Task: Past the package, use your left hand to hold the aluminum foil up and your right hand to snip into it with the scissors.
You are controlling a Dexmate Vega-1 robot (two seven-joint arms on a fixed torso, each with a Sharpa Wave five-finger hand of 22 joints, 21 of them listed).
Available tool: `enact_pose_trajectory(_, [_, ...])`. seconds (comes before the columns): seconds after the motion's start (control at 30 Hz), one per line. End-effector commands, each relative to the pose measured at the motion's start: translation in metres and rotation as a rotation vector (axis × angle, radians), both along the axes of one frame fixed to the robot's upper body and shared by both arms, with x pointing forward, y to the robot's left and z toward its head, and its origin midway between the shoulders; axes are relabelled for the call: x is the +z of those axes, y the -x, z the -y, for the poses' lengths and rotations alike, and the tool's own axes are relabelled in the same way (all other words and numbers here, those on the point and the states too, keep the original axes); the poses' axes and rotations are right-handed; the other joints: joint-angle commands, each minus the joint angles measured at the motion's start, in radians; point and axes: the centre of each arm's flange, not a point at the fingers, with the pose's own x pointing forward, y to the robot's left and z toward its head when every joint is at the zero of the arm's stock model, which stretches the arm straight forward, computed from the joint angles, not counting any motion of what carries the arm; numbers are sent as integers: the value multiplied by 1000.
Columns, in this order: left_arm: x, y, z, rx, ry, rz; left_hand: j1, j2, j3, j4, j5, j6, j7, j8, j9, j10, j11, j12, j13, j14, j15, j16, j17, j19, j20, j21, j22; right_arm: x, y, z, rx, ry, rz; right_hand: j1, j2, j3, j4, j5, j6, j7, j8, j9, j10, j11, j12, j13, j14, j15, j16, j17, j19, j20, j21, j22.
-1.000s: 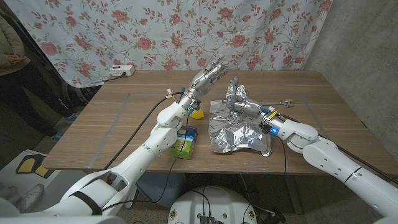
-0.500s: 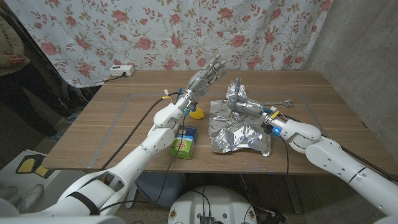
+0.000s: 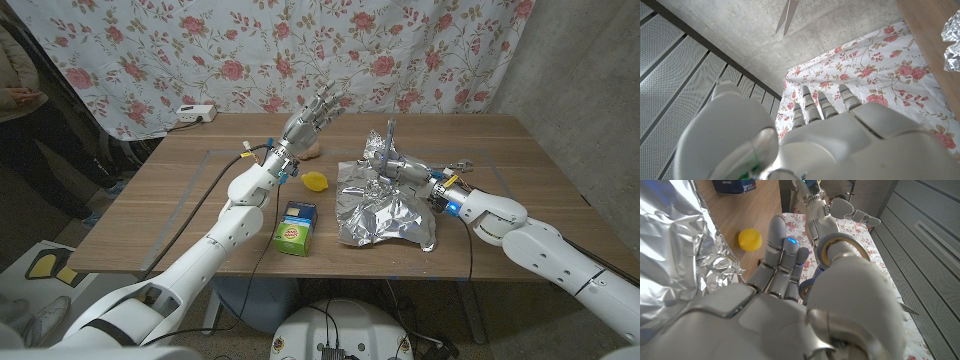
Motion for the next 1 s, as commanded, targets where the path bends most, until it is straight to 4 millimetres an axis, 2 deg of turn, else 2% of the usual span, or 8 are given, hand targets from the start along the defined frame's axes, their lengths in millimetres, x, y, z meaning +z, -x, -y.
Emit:
enact_pose_trajectory(0.03, [-3,2,-31,69,0,-4,1,11,2,-4,8,1,-6,5,1,4,-9,5,-1,-2,7,5,-2,-3,2,6,3,-3,15,8,12,-15,-43,-14,9,11,3,-15,-34,14,5,4,109,-117,-11,-2,-18,-127,-6,1,-13,-138,18,-6])
enact_pose_trajectory(0.47, [-5,6,-59,131,1,3,9,21,6,-7,11,10,-4,9,1,8,-16,9,-8,-2,6,6,-17,-2,-3,8,3,-12,27,16,2,-26,-99,-28,19,31,-1,-48,-49,23,6,4,101,-112,-25,-10,-25,-128,-19,1,-20,-139,32,-31])
enact_pose_trajectory(0.63, [-10,6,-69,151,0,-10,12,26,8,-8,13,9,-1,8,1,8,-21,9,-11,-1,6,7,-23,-2,-4,9,3,-11,32,19,-8,-9,-97,-34,22,35,-1,-60,-59,28,-2,-5,99,-106,-31,-14,-25,-128,-21,1,-24,-139,36,-34])
enact_pose_trajectory(1.0, [-14,14,-81,196,-3,4,16,32,10,-9,15,17,0,12,1,6,-20,9,-15,1,5,9,-32,-1,-4,10,3,-12,39,13,9,-15,-104,-43,26,42,0,-75,-61,34,-13,-20,94,-95,-43,-28,-31,-128,-28,0,-28,-139,33,-50])
